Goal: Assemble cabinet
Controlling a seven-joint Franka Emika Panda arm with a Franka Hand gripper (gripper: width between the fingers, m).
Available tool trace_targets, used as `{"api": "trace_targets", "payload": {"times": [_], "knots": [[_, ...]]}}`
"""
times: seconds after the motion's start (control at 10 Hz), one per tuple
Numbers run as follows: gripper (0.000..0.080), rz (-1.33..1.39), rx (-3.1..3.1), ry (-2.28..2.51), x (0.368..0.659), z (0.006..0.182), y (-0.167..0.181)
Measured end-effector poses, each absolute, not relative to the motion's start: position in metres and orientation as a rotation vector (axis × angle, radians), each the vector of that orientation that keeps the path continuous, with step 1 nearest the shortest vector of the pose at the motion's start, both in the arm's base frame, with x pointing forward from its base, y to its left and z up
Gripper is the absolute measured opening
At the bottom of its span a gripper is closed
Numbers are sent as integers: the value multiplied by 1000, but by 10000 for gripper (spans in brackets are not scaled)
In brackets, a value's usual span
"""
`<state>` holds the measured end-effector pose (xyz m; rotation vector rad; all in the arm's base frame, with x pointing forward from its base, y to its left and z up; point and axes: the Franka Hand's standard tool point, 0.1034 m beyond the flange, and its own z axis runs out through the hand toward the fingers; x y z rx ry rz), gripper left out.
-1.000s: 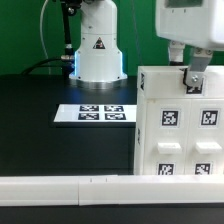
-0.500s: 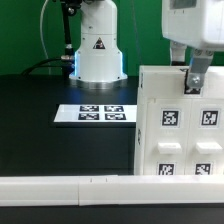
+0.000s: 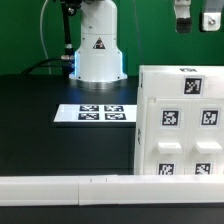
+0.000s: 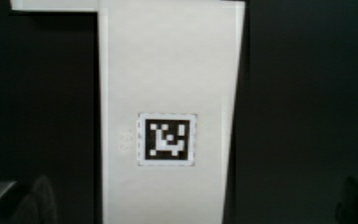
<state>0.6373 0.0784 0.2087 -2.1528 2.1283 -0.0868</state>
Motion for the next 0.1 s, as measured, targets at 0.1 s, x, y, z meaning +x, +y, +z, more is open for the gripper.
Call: {"api": "trace_targets", "payload": {"times": [0.1], "knots": [[796,-86,-2156,2128,637,208,79]]}}
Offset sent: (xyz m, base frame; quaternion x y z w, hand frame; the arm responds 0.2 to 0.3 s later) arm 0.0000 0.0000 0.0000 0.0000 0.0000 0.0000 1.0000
